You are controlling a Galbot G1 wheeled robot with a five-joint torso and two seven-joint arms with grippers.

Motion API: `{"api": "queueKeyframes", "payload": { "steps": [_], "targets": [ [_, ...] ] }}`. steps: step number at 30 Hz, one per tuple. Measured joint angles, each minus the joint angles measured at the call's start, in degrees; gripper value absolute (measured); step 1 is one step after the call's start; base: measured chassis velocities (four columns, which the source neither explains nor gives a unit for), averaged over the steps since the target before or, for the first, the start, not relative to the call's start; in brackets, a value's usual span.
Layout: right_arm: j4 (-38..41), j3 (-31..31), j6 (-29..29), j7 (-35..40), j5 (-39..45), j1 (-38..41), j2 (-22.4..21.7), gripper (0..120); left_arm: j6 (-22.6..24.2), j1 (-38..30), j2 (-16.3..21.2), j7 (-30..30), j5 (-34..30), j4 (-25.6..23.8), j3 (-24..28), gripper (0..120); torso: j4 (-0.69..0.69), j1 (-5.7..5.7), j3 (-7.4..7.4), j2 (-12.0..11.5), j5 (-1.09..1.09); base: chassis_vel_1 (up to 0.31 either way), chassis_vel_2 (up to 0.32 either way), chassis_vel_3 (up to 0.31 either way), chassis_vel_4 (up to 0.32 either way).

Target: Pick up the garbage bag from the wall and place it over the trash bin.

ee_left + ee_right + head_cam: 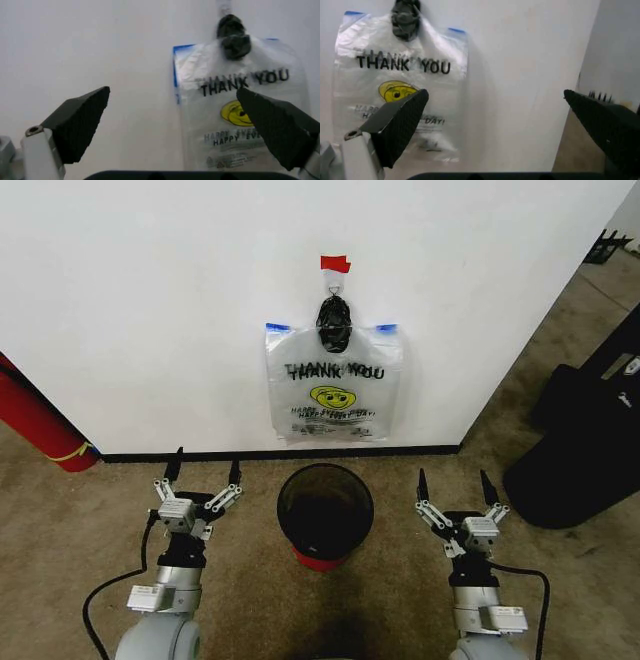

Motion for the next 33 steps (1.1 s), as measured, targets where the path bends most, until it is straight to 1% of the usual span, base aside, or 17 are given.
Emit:
{"api": "queueKeyframes", "payload": {
  "steps": [2,4,8,11,16,21,24,27,30,33],
  "targets": [
    [-0.7,1.3,2.4,-0.4,-3.7,0.4,-0.8,100,-0.7,0.1,0.4,1.9,0.5,0.3,-0.3,100,0.00,0.00,0.00,0.0,0.01,0.000,0.000,0.000,0.000],
    [-0.8,1.8,3.3,-1.0,-4.6,0.4,-1.5,100,-1.1,0.0,0.7,3.3,0.6,0.4,-0.6,100,0.00,0.00,0.00,0.0,0.00,0.000,0.000,0.000,0.000],
    [-0.8,1.6,3.6,-1.4,-3.7,0.5,-1.8,100,-1.4,-0.4,0.8,4.1,0.2,0.6,-0.7,100,0.00,0.00,0.00,0.0,0.00,0.000,0.000,0.000,0.000],
    [-0.5,0.7,3.4,-1.9,-1.9,0.3,-1.4,100,-0.9,-0.2,0.6,4.0,-1.0,0.4,-0.1,100,0.00,0.00,0.00,0.0,0.00,0.000,0.000,0.000,0.000],
    [-0.4,0.3,3.3,-2.3,-1.2,0.1,-1.0,100,-0.9,0.1,0.4,3.9,-1.1,0.3,0.0,100,0.00,0.00,0.00,0.0,0.00,0.000,0.000,0.000,0.000],
    [-0.2,0.2,3.4,-2.5,-0.5,0.4,-0.7,100,-1.0,0.2,0.3,1.8,-1.1,0.0,-0.1,100,0.00,0.00,0.00,0.0,0.00,0.000,0.000,0.000,0.000],
    [0.0,-0.1,3.3,-2.5,0.1,0.4,-0.7,100,-0.3,0.3,0.2,0.8,-1.2,-0.5,-0.1,100,0.00,0.00,0.00,0.0,0.00,0.000,0.000,0.000,0.000],
    [0.7,-1.0,2.1,-2.5,2.3,0.0,-0.9,100,1.4,0.7,0.1,-0.7,-1.6,-1.1,-0.1,100,0.00,0.00,0.00,0.0,0.00,0.000,0.000,0.000,0.000],
    [1.1,-1.3,0.6,-2.0,4.2,0.0,-1.0,100,3.3,1.2,-0.1,-1.6,-3.5,-1.9,0.5,100,0.00,0.00,0.00,0.0,0.00,0.000,0.000,0.000,0.000],
    [1.1,-1.2,0.0,-1.4,4.3,0.2,-1.0,100,3.8,1.5,-0.2,-1.8,-4.2,-2.2,0.7,100,0.00,0.00,0.00,0.0,0.00,0.000,0.000,0.000,0.000]
  ]
}}
